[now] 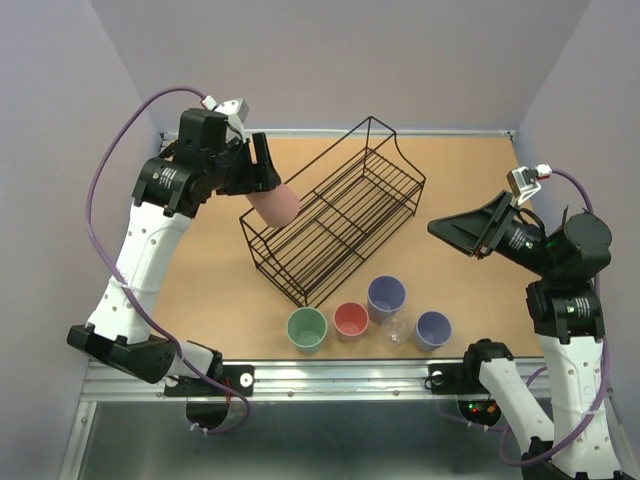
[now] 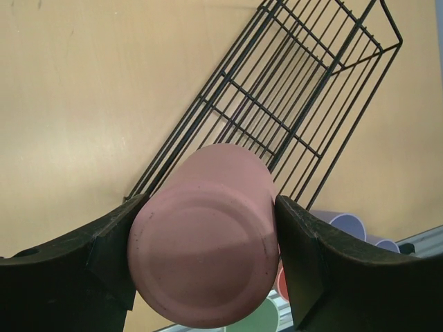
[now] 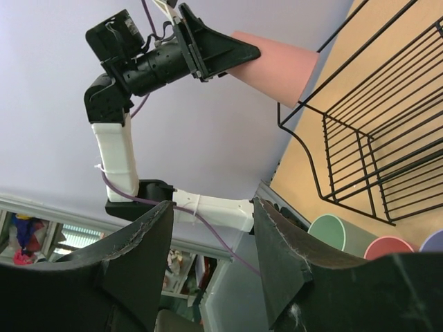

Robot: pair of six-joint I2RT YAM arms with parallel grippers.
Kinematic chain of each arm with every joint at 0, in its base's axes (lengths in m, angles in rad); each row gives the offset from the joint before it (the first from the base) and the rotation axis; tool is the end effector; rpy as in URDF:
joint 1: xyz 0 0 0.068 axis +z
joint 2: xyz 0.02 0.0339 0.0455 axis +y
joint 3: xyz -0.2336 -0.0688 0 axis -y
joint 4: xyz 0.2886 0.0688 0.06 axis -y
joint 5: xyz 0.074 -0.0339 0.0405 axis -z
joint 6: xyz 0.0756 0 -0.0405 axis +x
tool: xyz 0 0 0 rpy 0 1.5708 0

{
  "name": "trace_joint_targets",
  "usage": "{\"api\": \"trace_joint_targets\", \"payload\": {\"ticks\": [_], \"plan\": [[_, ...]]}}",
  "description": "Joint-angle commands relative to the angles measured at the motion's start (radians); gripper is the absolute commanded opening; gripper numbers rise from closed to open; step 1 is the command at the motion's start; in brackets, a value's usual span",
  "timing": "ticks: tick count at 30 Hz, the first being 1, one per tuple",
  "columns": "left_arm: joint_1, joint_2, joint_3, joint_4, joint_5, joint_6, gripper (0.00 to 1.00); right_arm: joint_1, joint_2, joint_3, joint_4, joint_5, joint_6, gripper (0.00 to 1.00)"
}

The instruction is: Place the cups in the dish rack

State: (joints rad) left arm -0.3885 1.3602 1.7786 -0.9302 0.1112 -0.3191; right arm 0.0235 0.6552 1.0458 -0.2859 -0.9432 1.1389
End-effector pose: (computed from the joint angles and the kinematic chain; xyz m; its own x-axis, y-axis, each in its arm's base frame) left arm 0.3120 -0.1368 0.4410 -0.5766 -0.1009 -0.8108 0.3003 0.8967 -0.3251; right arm 0.1950 0.0658 0.4336 -0.6997 0.5170 -0.4931 -0.4375 0.2356 0.8678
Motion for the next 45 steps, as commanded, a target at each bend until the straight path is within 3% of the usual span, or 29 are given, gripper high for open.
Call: {"api": "trace_joint_targets", "payload": {"ticks": [1, 11, 14, 15, 21, 25, 28, 34, 39, 45], "plan": [[0.037, -0.001, 0.053, 0.001, 0.088, 0.048, 0.00, -0.002, -0.008, -0.015, 0.008, -0.019, -0.031, 0.55], [0.073, 0.059, -0.024, -0.010, 0.228, 0.058, 0.00, -0.002, 0.000, -0.032, -0.006, -0.003, -0.044, 0.54], [0.073, 0.068, -0.038, -0.015, 0.231, 0.054, 0.10, -0.002, -0.005, -0.041, -0.009, 0.001, -0.050, 0.54], [0.074, 0.074, -0.044, -0.013, 0.235, 0.052, 0.20, -0.002, -0.003, -0.043, -0.010, 0.001, -0.051, 0.54], [0.074, 0.091, -0.038, -0.022, 0.219, 0.041, 0.37, -0.002, 0.000, -0.047, -0.016, 0.012, -0.056, 0.54], [0.076, 0.094, -0.036, -0.030, 0.180, 0.029, 0.57, -0.002, 0.003, -0.046, -0.019, 0.012, -0.060, 0.54], [0.080, 0.096, -0.042, -0.044, 0.156, 0.023, 0.67, -0.002, 0.000, -0.047, -0.024, 0.012, -0.064, 0.54], [0.082, 0.094, -0.050, -0.050, 0.147, 0.015, 0.81, -0.002, 0.000, -0.055, -0.027, 0.012, -0.067, 0.54], [0.083, 0.093, -0.059, -0.048, 0.147, 0.002, 0.82, -0.002, -0.002, -0.059, -0.030, 0.015, -0.067, 0.53], [0.085, 0.083, -0.079, -0.042, 0.145, -0.020, 0.91, -0.002, -0.006, -0.067, -0.030, 0.015, -0.068, 0.53]]}}
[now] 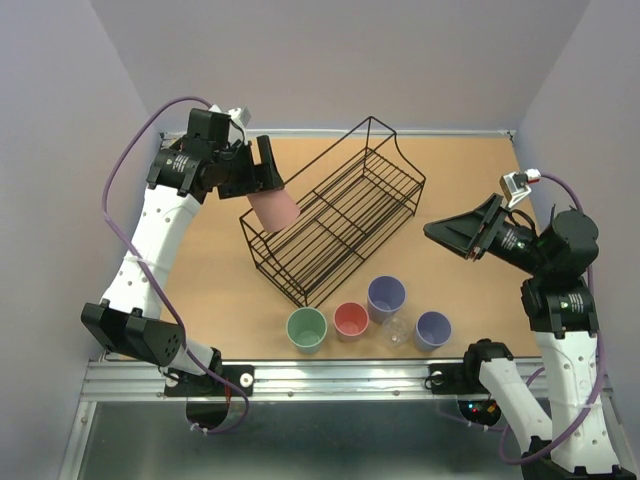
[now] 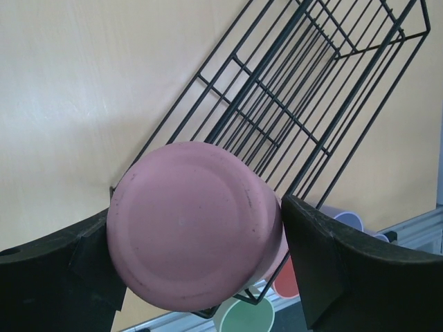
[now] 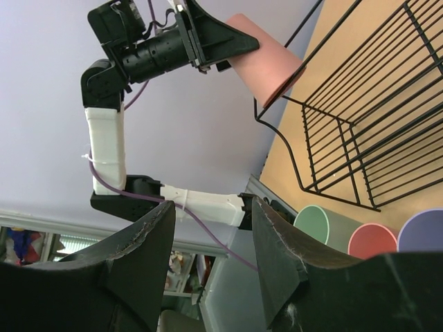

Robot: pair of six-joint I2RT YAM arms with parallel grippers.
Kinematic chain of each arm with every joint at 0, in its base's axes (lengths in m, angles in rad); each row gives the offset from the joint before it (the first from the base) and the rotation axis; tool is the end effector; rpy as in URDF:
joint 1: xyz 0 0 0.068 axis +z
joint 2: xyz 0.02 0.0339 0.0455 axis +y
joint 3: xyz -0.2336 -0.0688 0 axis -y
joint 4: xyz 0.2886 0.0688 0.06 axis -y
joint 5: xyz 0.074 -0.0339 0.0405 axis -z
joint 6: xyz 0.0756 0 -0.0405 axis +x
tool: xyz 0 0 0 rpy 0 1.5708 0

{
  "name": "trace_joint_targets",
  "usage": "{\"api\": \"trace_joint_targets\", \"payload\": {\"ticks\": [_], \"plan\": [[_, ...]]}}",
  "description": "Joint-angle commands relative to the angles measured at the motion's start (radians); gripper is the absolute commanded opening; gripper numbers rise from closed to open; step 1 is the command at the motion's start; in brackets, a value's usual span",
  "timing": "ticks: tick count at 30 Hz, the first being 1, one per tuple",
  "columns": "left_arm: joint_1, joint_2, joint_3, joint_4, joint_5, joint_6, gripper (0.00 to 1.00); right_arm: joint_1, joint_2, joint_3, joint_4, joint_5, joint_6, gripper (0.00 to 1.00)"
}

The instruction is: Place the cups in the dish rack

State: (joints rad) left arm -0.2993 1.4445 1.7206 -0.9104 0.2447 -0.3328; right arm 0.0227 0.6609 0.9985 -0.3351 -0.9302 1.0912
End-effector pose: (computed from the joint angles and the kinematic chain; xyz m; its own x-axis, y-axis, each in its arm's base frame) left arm 0.3487 -0.1268 0.3943 -0.6896 -0.1189 -0.7144 0.2616 0.8789 -0.3988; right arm 0.2058 0.0653 0.4094 -0.7220 0.5140 -0.4632 -0.3783 0.2673 0.8863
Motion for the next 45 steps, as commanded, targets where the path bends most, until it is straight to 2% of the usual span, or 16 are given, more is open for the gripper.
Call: {"api": "trace_joint_targets", "payload": {"ticks": [1, 22, 34, 45], "plan": [[-0.004, -0.004, -0.019, -0.061, 0.011, -0.008, 0.99, -0.001, -0.015, -0.021, 0.016, 0.004, -0.019, 0.53], [0.003, -0.045, 0.046, -0.122, -0.033, -0.032, 0.99, -0.001, -0.027, -0.031, -0.002, 0.005, -0.031, 0.53], [0.011, -0.095, 0.010, -0.068, 0.042, -0.072, 0.99, -0.001, -0.037, -0.034, -0.013, 0.007, -0.037, 0.53], [0.012, -0.113, 0.019, -0.114, -0.042, -0.081, 0.99, -0.001, -0.035, -0.028, -0.022, 0.005, -0.043, 0.53]]}}
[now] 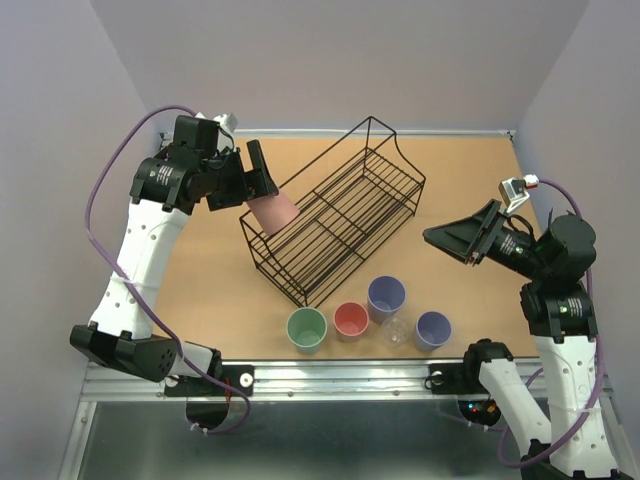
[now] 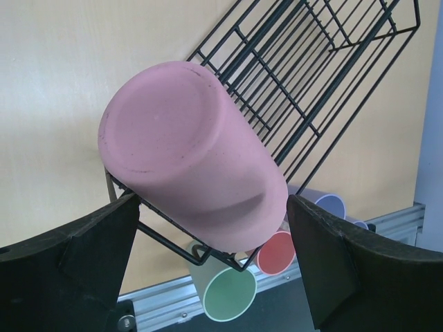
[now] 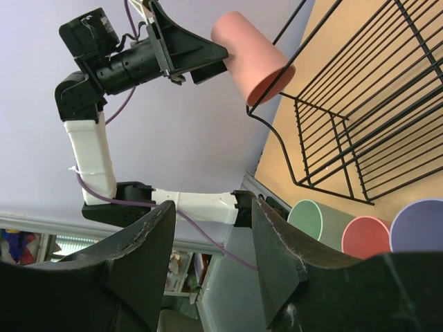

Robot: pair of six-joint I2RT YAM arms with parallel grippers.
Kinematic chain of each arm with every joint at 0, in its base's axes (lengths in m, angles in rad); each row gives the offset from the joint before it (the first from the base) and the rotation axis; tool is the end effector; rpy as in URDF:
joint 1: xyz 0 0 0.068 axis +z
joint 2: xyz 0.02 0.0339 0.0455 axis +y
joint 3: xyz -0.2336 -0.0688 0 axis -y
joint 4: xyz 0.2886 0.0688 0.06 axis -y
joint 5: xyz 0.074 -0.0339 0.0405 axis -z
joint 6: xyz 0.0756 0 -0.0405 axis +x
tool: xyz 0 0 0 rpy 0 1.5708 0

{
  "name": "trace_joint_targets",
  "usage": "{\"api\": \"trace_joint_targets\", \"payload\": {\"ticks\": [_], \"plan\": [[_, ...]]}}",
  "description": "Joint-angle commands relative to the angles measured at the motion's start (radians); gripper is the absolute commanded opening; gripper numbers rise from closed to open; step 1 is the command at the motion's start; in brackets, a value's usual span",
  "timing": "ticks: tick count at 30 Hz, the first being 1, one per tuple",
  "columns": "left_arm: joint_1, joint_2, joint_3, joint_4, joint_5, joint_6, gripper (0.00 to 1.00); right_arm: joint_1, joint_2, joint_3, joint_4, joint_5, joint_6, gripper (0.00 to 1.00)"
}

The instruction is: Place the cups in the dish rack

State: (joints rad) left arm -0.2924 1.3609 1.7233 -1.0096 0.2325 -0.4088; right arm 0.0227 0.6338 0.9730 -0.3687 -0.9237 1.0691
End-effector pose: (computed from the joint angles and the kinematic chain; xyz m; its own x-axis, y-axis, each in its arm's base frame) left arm 0.3183 -0.1140 0.4114 -0.7113 -0.1898 -0.6768 0.1894 0.8755 -0.4446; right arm 0.2021 0.0649 0.4009 -0.7252 0.5122 -0.4601 -0.3642 0.2817 0.8877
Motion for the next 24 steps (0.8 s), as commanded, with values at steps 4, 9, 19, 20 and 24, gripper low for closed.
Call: {"api": "trace_joint_targets", "payload": {"ticks": [4, 9, 19, 20, 24], "plan": [[0.006, -0.046, 0.007, -0.018, -0.045, -0.008, 0.99, -0.001, -0.008, 0.000, 0.010, -0.003, -0.024, 0.53], [0.006, -0.083, 0.048, -0.043, -0.071, -0.039, 0.99, -0.001, -0.008, 0.001, 0.008, -0.007, -0.027, 0.53], [0.007, -0.150, 0.240, -0.087, -0.056, -0.067, 0.99, 0.005, 0.042, 0.059, -0.251, 0.067, -0.212, 0.53], [0.007, -0.160, 0.252, -0.072, -0.050, -0.068, 0.99, 0.009, 0.056, 0.075, -0.313, 0.094, -0.257, 0.53], [0.006, -0.218, 0.257, 0.021, -0.003, -0.099, 0.99, 0.017, 0.176, 0.122, -0.663, 0.310, -0.483, 0.55]]}}
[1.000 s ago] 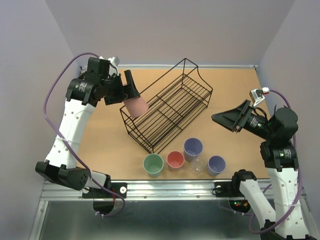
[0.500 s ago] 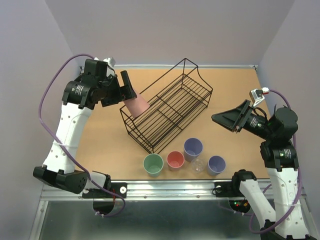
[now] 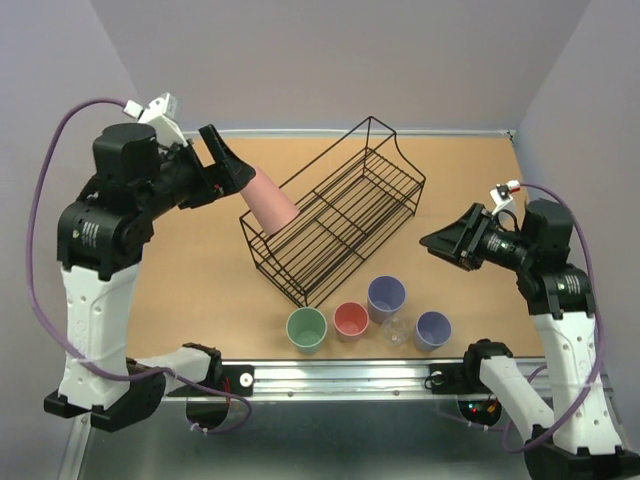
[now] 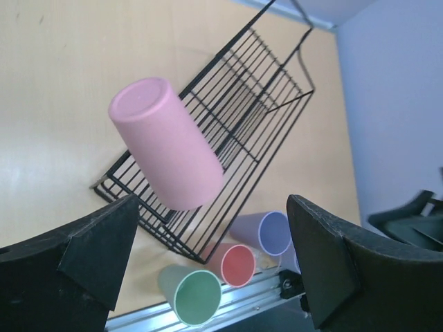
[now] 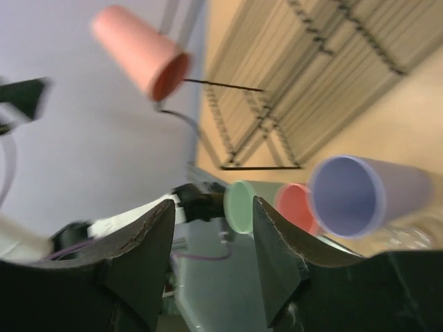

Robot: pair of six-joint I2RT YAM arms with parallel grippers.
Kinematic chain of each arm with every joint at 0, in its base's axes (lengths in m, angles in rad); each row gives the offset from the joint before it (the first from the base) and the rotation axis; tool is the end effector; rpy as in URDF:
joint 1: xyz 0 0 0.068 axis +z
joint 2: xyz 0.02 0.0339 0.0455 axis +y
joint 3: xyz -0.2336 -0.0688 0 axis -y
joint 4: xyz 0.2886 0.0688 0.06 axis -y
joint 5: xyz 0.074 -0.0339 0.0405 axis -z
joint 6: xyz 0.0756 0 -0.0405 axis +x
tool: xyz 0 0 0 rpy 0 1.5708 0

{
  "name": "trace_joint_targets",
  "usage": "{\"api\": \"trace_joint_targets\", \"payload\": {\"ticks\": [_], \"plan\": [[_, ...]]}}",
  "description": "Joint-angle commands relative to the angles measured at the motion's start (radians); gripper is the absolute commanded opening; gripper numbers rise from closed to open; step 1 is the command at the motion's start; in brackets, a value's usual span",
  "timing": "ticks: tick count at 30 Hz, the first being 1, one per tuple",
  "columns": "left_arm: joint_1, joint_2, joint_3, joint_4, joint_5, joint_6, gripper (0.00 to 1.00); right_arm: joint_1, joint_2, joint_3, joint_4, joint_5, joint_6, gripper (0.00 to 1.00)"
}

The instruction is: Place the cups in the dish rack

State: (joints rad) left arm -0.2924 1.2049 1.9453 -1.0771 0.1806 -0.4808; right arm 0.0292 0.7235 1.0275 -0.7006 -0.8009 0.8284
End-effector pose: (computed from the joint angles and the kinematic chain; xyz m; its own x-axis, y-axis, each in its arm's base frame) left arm 0.2345 -0.0848 0.5216 -0.4867 -0.3286 -0.8094 0.2490 0.8359 -0.4891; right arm 0.2174 0.0607 0.3629 -0.7638 0.4908 -0.4192 -0.1768 0.4656 0.8672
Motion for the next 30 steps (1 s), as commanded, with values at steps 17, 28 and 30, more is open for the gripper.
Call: {"api": "trace_joint_targets", "payload": {"ticks": [17, 28, 30], "plan": [[-0.241, 0.062, 0.049, 0.387, 0.037, -0.136, 0.99, 0.122, 0.229, -0.057, -0.416, 0.348, -0.339, 0.61], [-0.312, 0.125, 0.080, 0.419, -0.006, -0.128, 0.99, 0.311, 0.343, 0.003, -0.231, 0.513, -0.244, 0.62], [-0.312, 0.119, 0.058, 0.419, -0.007, -0.124, 0.99, 0.321, 0.356, -0.012, -0.214, 0.506, -0.238, 0.62]]}}
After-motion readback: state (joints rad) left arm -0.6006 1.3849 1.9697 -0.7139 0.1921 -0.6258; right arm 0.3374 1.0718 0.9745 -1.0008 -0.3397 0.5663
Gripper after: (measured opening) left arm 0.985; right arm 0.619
